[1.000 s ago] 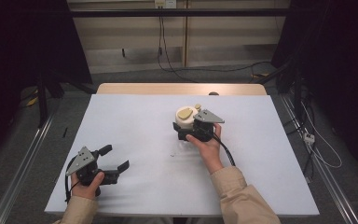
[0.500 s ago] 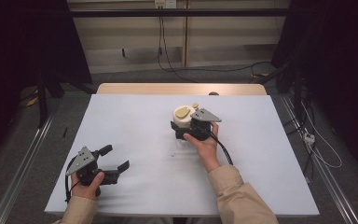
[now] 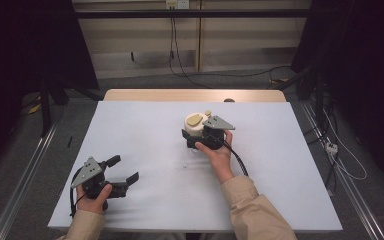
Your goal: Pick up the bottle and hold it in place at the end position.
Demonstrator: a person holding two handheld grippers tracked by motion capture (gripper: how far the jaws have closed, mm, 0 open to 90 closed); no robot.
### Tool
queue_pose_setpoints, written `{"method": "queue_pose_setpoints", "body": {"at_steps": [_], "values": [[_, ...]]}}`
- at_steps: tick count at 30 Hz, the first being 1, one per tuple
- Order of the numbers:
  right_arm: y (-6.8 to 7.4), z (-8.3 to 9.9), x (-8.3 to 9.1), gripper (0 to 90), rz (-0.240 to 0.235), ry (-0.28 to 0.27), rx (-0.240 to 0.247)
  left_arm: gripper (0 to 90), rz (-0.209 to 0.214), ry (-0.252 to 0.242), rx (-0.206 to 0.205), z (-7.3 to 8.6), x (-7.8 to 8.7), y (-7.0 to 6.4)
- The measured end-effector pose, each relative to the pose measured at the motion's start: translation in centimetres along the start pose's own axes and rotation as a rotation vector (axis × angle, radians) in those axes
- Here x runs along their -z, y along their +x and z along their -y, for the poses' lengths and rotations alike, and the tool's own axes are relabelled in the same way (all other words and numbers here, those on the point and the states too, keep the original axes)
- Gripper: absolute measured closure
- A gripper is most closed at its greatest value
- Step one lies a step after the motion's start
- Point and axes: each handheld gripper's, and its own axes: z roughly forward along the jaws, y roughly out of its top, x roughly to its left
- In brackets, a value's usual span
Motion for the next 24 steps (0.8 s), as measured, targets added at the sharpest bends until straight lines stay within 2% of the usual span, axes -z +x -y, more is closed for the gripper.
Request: {"method": "queue_pose_setpoints", "body": {"at_steps": [24], "values": [[0.57, 0.7, -1.03, 6.8, -0.017, 0.008, -0.006, 4.1, 0.001, 0.002, 0.001, 0.02, -0.01, 0.04]]}}
